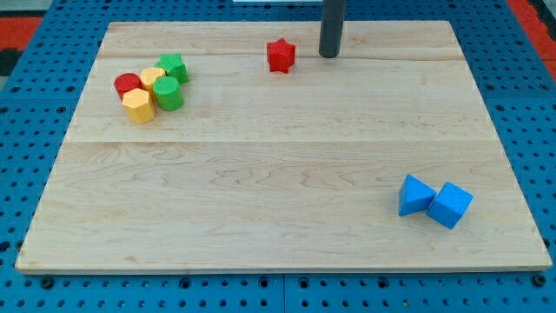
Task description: Form a triangle with the group of blocks
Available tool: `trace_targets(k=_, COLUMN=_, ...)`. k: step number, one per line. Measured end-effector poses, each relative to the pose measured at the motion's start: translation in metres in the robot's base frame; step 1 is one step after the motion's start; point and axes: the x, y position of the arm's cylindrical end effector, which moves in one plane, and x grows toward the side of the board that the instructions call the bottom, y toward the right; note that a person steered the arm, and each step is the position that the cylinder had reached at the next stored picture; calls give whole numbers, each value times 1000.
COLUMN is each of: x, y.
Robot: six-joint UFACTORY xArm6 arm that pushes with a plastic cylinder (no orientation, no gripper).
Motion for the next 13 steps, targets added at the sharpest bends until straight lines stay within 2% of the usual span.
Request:
trace_targets(k=1, x=0, y=-69)
trace_targets(k=2, x=0, y=-174)
trace_targets(k=3, x=5, y=-172)
trace_targets(k=4, x=43, y=-122)
trace_targets(k=5, x=30, y=-174)
trace_targets(k=7, x=-38, y=-204)
trace_targets(k=8, x=-41, y=-231)
trace_targets(k=9, x=-25, y=-177)
trace_targets(k=10, x=-20, y=-158)
trace_targets(k=11, x=-43, y=-204)
trace_targets(k=12, x=-33, y=-238)
trace_targets(k=13, x=-8, y=-189)
